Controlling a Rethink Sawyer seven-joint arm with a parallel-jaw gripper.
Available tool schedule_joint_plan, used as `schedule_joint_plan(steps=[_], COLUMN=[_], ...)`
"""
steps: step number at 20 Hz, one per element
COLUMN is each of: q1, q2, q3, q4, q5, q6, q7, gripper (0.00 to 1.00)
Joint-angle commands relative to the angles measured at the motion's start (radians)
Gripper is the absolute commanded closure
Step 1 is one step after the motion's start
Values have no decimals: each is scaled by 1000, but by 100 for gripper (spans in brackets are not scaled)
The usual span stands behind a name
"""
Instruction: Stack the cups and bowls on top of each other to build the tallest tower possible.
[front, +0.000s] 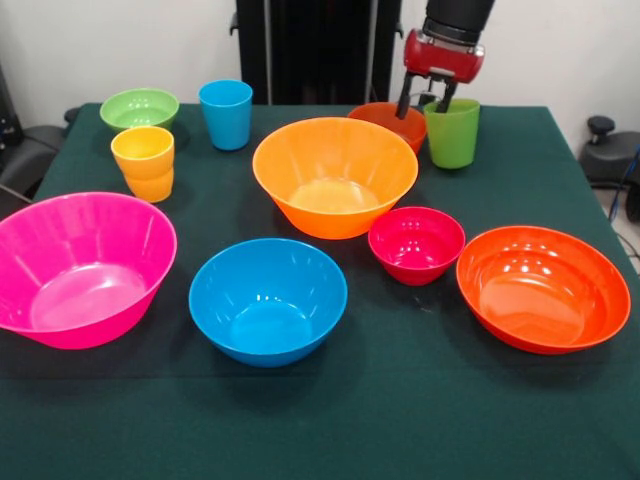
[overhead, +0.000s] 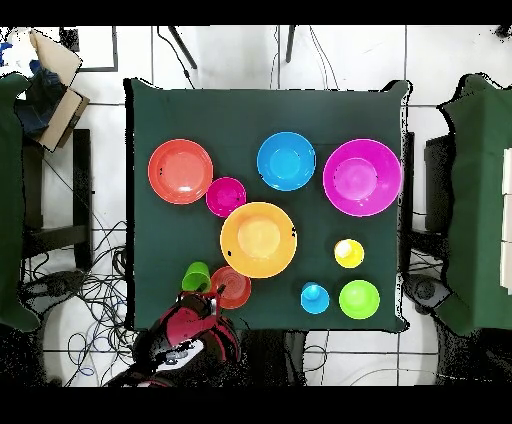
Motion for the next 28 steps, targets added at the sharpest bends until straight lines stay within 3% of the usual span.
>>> schedule_joint_plan(steps=[1,4,6,10,15,20,28], q1=[52,141,160,118,10,-58,-95], q2=[-3,-43,-73,-124,-177,-163,-151], q3=[42,-11,-23,3,56,87,97], q4=[-107,-122,-128,-103,-71,-62,-77], q5=[107,196,217,189,104,59,37], q6=[48,185,251,271,259,206,206], q7=[158,162,155,128,77,64,62], gripper=[0,0,0,0,0,0,0])
